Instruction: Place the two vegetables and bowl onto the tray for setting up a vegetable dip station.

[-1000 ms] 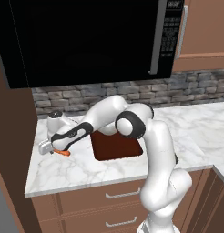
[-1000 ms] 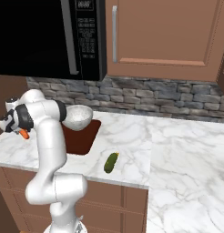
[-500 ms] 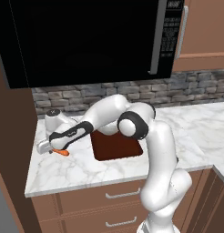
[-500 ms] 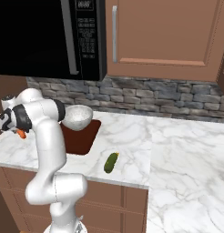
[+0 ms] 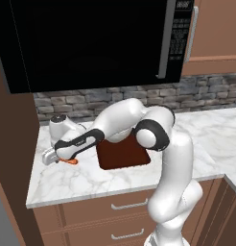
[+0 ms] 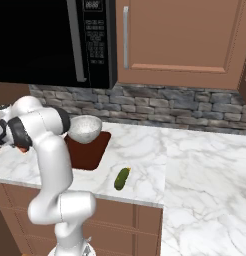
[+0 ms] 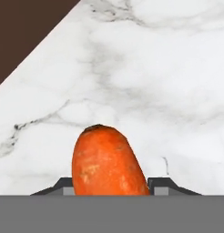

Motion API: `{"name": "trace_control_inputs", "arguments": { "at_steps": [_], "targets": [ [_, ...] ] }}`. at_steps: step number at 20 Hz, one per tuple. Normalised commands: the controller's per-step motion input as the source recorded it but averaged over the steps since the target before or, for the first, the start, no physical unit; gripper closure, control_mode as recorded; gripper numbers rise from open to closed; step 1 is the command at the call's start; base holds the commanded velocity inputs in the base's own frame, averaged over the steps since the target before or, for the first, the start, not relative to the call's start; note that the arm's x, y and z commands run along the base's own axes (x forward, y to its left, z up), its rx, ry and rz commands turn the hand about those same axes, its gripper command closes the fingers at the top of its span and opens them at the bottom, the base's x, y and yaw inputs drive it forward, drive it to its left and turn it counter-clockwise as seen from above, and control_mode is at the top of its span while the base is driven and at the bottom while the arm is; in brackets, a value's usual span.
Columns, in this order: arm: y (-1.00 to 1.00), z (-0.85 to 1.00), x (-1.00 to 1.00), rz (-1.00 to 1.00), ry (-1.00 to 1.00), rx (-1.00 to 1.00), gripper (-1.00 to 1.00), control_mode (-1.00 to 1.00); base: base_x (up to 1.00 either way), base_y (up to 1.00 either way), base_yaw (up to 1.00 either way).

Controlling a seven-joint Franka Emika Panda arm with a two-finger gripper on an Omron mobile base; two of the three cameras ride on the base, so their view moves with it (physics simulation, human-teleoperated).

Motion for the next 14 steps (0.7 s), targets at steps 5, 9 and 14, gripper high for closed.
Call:
{"name": "trace_control_inputs", "arguments": {
  "at_steps": [5,9,14],
  "targets": [
    [-0.38,0.13,-0.4,0.19,-0.12,-0.01,1.0,-1.0,0.0,0.0,0.0],
    [-0.43,0.13,-0.34,0.1,-0.06,0.0,1.0,-1.0,0.0,0.0,0.0],
    [-0.43,0.18,-0.23,0.01,0.0,0.0,1.0,-1.0,0.0,0.0,0.0]
  ]
}}
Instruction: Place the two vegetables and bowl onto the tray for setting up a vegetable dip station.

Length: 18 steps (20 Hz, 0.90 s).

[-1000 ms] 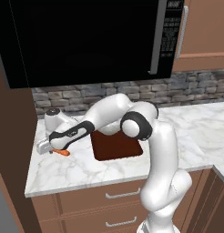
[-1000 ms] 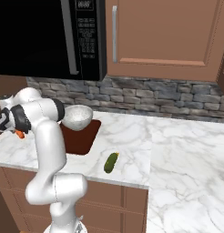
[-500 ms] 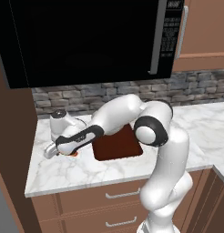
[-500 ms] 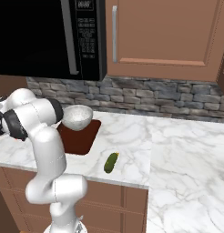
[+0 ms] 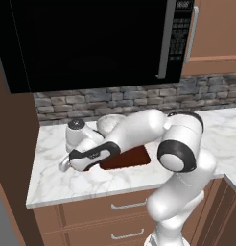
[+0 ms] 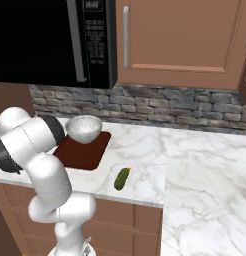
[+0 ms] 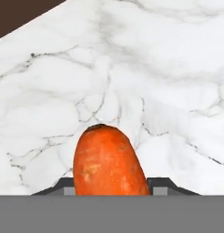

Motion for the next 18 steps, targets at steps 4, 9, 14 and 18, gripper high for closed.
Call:
{"name": "trace_control_inputs", "arguments": {
  "at_steps": [4,9,14,18],
  "targets": [
    [-0.47,0.21,-0.11,0.0,0.0,0.0,1.0,-1.0,0.0,0.0,0.0],
    [-0.47,0.17,-0.13,0.0,0.0,0.0,1.0,-1.0,0.0,0.0,0.0],
    [-0.45,0.05,-0.09,0.04,-0.02,0.0,1.0,-1.0,0.0,0.0,0.0],
    [-0.44,0.0,-0.01,0.1,-0.05,0.0,1.0,-1.0,0.0,0.0,0.0]
  ]
}}
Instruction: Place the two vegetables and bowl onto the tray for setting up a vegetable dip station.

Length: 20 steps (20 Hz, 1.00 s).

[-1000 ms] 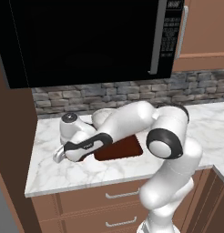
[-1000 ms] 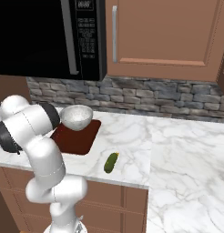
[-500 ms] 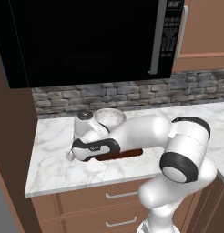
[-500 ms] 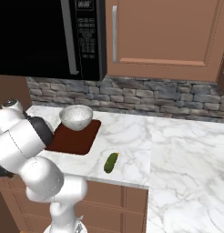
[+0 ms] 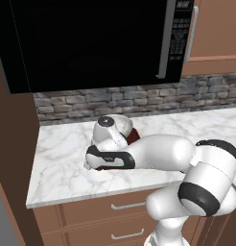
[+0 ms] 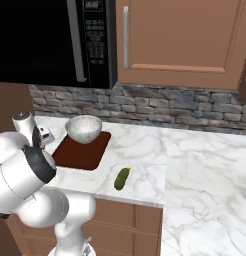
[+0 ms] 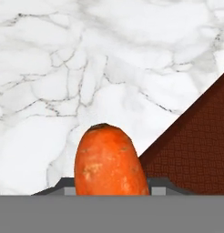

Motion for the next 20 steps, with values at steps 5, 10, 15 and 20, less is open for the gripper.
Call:
{"name": "trace_control_inputs", "arguments": {
  "at_steps": [5,10,15,20],
  "targets": [
    [-0.39,0.0,0.04,0.15,-0.04,0.0,1.0,-1.0,0.0,0.0,0.0],
    [-0.33,0.0,0.2,0.18,0.0,0.01,1.0,-1.0,0.0,0.0,0.0],
    [-0.24,-0.04,0.29,0.2,0.0,0.01,1.0,-1.0,0.0,0.0,0.0],
    [-0.09,-0.11,0.32,0.2,0.0,0.01,1.0,-1.0,0.0,0.0,0.0]
  ]
}}
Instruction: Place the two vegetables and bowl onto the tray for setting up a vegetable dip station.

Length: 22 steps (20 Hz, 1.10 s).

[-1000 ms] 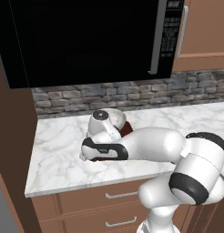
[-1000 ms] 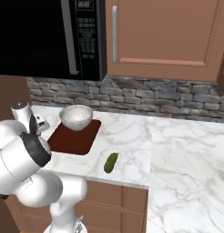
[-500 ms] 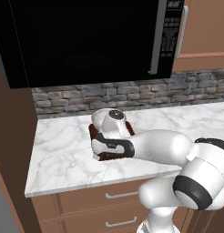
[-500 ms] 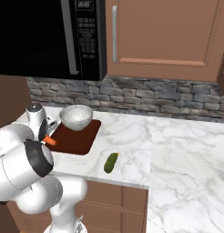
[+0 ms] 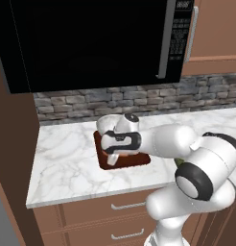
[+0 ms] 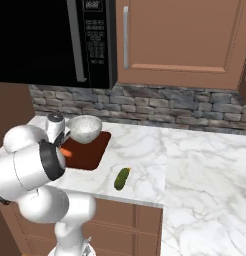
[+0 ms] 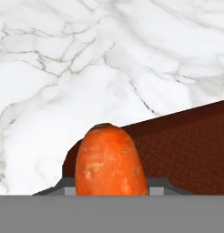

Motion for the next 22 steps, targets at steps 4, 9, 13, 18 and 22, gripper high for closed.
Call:
{"name": "trace_control_inputs", "arguments": {
  "at_steps": [4,9,13,18,22],
  "targets": [
    [0.0,-0.15,0.23,0.18,-0.02,0.0,1.0,-1.0,0.0,0.0,0.0],
    [0.01,-0.16,0.19,0.11,-0.02,0.0,1.0,-1.0,0.0,0.0,0.0],
    [-0.01,-0.11,0.24,0.01,0.0,0.0,1.0,-1.0,0.0,0.0,0.0],
    [-0.01,-0.09,0.19,0.0,0.0,0.0,1.0,-1.0,0.0,0.0,0.0],
    [0.0,-0.09,0.1,0.0,0.0,0.0,1.0,-1.0,0.0,0.0,0.0]
  ]
}}
